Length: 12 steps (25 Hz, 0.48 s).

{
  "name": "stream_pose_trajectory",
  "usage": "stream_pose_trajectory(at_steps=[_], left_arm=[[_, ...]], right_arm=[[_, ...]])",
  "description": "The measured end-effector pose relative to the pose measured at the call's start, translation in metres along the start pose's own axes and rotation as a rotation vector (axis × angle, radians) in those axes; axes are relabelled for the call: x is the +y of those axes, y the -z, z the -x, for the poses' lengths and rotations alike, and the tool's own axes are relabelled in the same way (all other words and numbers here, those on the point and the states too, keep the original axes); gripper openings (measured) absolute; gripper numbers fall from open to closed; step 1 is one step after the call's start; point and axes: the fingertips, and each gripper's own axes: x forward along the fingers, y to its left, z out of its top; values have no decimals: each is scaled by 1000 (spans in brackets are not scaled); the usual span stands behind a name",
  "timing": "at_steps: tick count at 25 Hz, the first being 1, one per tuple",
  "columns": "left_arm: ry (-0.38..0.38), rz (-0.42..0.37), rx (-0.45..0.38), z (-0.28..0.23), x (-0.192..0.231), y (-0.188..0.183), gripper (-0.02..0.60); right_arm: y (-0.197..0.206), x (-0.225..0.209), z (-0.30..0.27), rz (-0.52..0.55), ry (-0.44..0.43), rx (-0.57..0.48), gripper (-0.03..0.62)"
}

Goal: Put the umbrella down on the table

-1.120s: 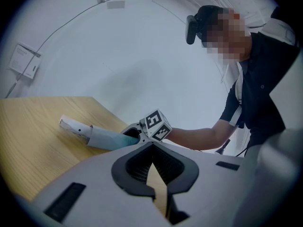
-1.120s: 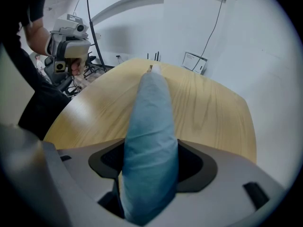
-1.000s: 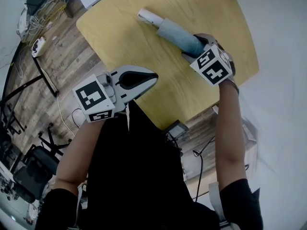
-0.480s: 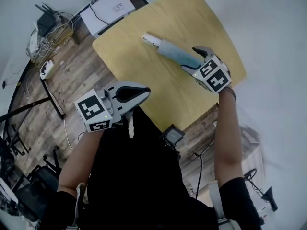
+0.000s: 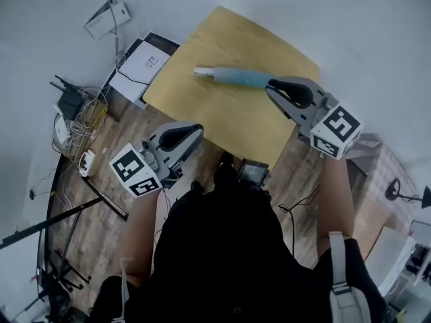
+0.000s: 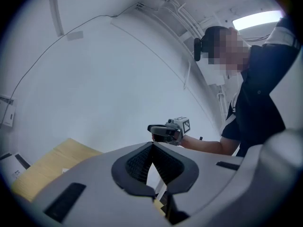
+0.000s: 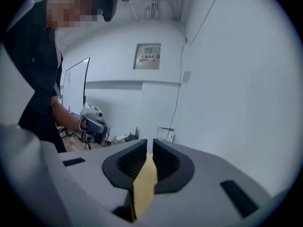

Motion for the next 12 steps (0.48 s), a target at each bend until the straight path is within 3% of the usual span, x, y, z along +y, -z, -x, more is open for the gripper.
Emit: stream_pose_trajectory(at_steps=[5, 8, 12], left_arm=[[96, -34, 1, 48, -52, -10, 12], [151, -12, 5, 81, -77, 1, 12], [183, 27, 5, 97, -106, 27, 12]], right_arm=[[-17, 89, 71, -179, 120, -190, 26], [1, 149, 98, -280, 212, -199, 26], [28, 211, 130, -344, 244, -198, 26]])
